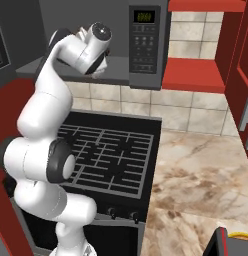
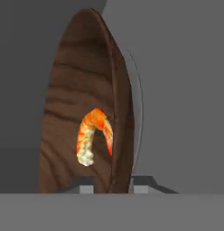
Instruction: Remove the tangerine from the bowl and place it on the small plate. Then place the bowl with only the shrimp in the microwave, close the door, and press the start button to microwave the shrimp.
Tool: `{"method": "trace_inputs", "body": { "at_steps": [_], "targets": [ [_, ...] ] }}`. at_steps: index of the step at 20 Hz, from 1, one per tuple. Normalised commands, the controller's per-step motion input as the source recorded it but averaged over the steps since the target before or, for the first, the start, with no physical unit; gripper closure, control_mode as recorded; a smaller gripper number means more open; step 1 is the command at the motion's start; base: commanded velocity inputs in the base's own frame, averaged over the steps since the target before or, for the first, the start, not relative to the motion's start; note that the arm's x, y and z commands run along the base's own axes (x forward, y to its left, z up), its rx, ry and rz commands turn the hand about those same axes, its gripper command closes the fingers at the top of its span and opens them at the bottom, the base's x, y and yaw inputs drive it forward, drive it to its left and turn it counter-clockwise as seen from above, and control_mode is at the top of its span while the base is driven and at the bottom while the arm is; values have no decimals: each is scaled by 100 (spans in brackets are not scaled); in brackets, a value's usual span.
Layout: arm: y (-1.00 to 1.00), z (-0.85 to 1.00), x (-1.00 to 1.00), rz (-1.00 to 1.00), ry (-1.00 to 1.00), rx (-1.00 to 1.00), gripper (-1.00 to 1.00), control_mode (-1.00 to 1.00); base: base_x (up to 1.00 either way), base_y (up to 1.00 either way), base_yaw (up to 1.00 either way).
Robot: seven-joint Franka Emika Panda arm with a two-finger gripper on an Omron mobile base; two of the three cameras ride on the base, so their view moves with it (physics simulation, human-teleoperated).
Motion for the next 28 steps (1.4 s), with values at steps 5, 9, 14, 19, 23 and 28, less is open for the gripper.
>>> {"method": "trace_inputs", "body": {
  "at_steps": [5,9,14,19,23,28],
  "targets": [
    [1,33,-40,0,-44,0,-100,-100,0,0,0],
    [0,3,-96,0,-56,-2,-100,-100,0,0,0],
    [0,-5,-100,0,-49,-12,-100,-100,0,0,0],
    [2,-47,-88,5,-24,-28,-100,-100,0,0,0],
    [0,-60,-40,4,-5,-30,-100,-100,0,0,0],
    [2,-14,-100,-3,-35,-27,-100,-100,0,0,0]
  ]
}}
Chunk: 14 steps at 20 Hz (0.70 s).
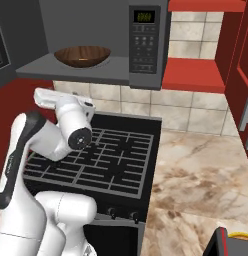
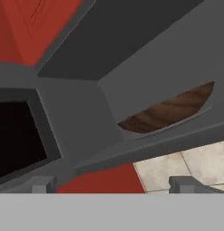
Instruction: Remove the tangerine from the bowl and place it on the small plate. Then place the bowl with only the shrimp in the microwave, close the door, and press the start button to microwave the shrimp.
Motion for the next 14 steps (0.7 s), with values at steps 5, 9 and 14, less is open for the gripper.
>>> {"method": "trace_inputs", "body": {
  "at_steps": [5,9,14],
  "targets": [
    [19,0,-97,-20,-32,-22,-100,-100,0,0,0],
    [19,0,-83,-21,-20,-25,-100,-100,0,0,0],
    [23,0,-66,-22,-13,-27,-100,-100,0,0,0]
  ]
}}
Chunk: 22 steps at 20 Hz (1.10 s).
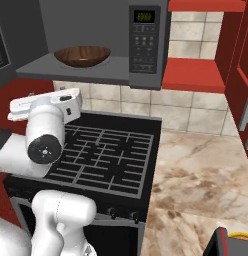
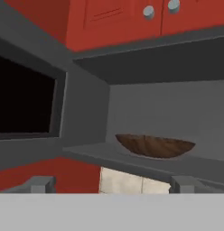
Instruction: Remove the tangerine from the bowl and place it on the small plate. Then place the bowl with only the shrimp in the microwave, close the door, and press the start button to microwave the shrimp.
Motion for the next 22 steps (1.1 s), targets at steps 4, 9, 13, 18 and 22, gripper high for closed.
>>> {"method": "trace_inputs", "body": {
  "at_steps": [4,9,13,18,22],
  "targets": [
    [45,-17,-63,-23,-7,-27,-100,-100,0,0,0],
    [86,-67,-31,-24,0,-38,-100,-100,0,0,0],
    [49,-86,10,-17,-2,-39,-100,-100,0,0,0],
    [0,-78,68,-9,-7,-29,-100,-100,0,0,0],
    [0,-49,11,-15,-16,-42,-100,-100,0,0,0]
  ]
}}
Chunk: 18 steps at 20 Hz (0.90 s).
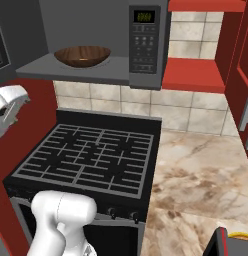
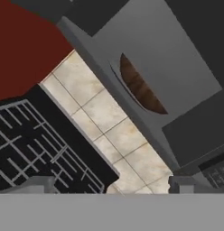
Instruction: Remove the tangerine from the bowl and place it on the small plate. Then place the bowl with only the shrimp in the microwave, close the door, and press the start button to microwave the shrimp.
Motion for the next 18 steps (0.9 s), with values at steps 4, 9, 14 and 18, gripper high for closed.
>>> {"method": "trace_inputs", "body": {
  "at_steps": [4,9,14,18],
  "targets": [
    [0,-23,0,-17,-17,-51,-100,-100,0,0,0],
    [-4,-9,23,-6,-19,-36,-100,-100,0,0,0],
    [-24,-1,40,1,-19,-21,-100,-100,0,0,0],
    [-6,-4,-12,0,-28,-19,-100,-100,0,0,0]
  ]
}}
